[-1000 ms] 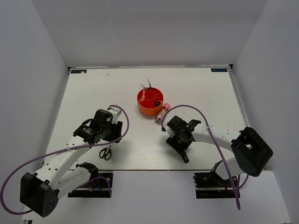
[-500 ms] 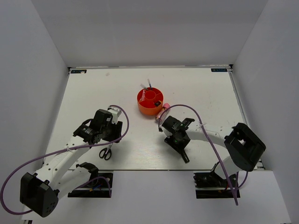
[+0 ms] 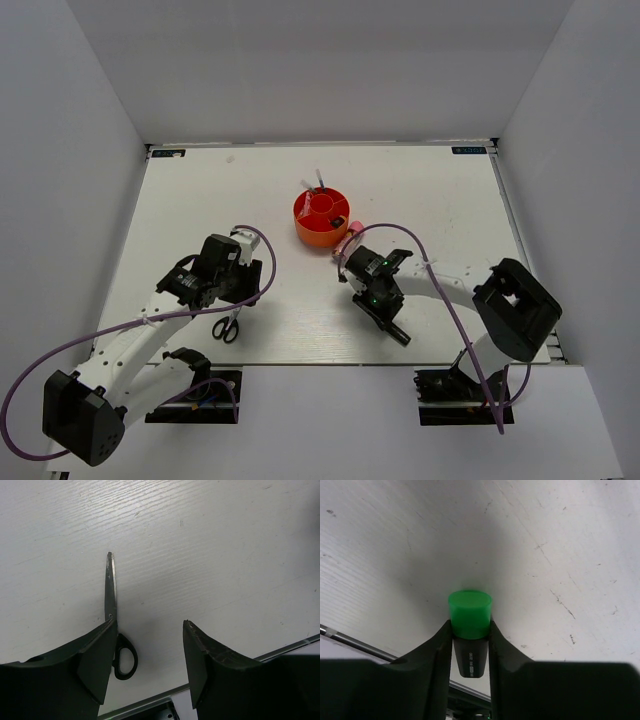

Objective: Sort the stationery into containers
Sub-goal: Pick up the stationery from the center of the board, then place the stationery in the storage box.

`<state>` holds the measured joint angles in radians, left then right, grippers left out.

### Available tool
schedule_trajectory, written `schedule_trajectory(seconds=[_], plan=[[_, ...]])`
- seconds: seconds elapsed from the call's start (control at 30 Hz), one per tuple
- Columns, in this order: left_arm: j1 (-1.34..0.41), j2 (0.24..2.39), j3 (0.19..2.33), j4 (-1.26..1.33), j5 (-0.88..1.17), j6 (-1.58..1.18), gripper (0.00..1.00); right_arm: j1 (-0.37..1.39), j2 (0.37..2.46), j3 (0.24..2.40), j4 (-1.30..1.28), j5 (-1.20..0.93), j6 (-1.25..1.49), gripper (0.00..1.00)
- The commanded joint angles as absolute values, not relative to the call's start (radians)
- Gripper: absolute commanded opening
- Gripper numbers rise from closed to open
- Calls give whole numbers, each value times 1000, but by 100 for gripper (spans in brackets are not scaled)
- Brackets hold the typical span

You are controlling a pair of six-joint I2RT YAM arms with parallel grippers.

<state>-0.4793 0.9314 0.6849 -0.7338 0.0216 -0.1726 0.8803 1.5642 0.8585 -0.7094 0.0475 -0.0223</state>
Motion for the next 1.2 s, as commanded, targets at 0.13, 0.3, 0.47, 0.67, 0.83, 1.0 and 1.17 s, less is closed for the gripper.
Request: schedule_trajectory(seconds=[0.13,0.3,0.47,0.67,0.83,1.0,1.17], plan=[[-479,911,701,-735,14,-164,66,864,1536,859,-701,11,-57,0],[-476,920,703,-738,12,-161,66,845,1425,943,-655,-5,-138,0],[-476,924,701,-738,5,-161,66,818,1350,1061,-540,81,-225,0],[-474,930,701,-742,6,-160,66,769,1324,1062,-180,127,-314,0],[-476,940,701,-745,5,-156,66,698,1449,1137,20,97,-272,0],[-476,953,704,-750,-21,-155,66,641,1603,1324,43,17,-170,0],[-476,962,707,-753,-28,-150,66,574,1709,1462,52,-133,-123,0]])
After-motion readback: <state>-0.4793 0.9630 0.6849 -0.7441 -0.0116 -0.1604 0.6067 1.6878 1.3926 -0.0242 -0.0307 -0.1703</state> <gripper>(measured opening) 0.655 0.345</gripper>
